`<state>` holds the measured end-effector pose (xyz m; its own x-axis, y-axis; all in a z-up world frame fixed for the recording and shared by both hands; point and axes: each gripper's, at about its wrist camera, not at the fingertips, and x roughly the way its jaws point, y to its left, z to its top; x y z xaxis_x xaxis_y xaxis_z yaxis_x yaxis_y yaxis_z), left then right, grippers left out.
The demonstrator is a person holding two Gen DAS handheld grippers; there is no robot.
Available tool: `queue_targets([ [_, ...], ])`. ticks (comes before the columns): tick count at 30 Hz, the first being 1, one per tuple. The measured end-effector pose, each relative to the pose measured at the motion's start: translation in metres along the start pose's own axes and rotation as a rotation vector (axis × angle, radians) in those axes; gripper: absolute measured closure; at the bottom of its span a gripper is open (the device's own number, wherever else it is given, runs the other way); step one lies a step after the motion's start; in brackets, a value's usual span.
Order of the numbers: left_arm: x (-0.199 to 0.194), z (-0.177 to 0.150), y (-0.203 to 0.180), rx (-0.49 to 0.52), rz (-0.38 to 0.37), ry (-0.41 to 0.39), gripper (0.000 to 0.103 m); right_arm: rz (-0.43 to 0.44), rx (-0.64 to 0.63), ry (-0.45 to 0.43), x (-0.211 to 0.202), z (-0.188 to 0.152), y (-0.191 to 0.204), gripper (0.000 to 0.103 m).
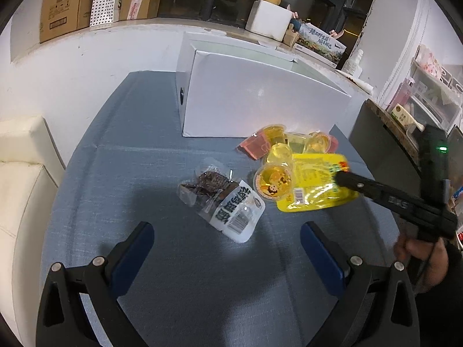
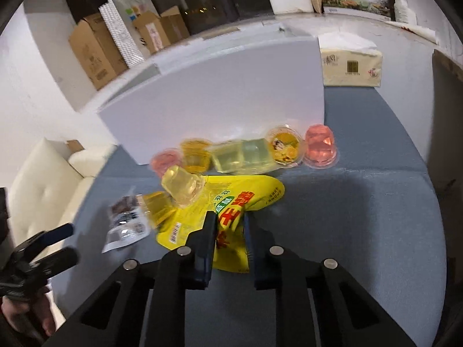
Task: Organize snacks
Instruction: 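Grasp the yellow pouch with the right gripper while the left grasps the jerky packet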
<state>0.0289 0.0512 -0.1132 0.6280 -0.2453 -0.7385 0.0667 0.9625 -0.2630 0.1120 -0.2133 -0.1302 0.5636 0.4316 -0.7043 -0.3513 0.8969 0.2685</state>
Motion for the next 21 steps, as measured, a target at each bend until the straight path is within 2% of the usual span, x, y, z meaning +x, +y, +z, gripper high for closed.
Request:
queue_targets([
  [5,0.013,0.004,-0.002,0.035,0.001,0.011,0.000,-0.024,-0.045,-0.066,-0.037,-0.006,0.005,0.084],
  [8,0.027,0.011,-0.003,0.072,0.008,0.025,0.000,-0.038,-0.050,-0.119,-0.062,0.005,0.005,0.085],
  [13,0.057,0.022,-0.002,0.099,0.018,0.073,0.000,-0.030,-0.049,-0.164,-0.081,0.014,0.009,0.085],
  [17,0.074,0.024,-0.009,0.218,0.049,0.104,0.000,-0.018,-0.048,-0.181,-0.090,0.014,0.010,0.085],
  [18,0.075,0.023,-0.012,0.245,0.059,0.104,0.003,-0.018,-0.048,-0.179,-0.090,0.014,0.010,0.085],
  [21,0.073,0.023,-0.014,0.273,0.086,0.072,0.023,-0.017,-0.037,-0.175,-0.089,0.012,0.007,0.085],
])
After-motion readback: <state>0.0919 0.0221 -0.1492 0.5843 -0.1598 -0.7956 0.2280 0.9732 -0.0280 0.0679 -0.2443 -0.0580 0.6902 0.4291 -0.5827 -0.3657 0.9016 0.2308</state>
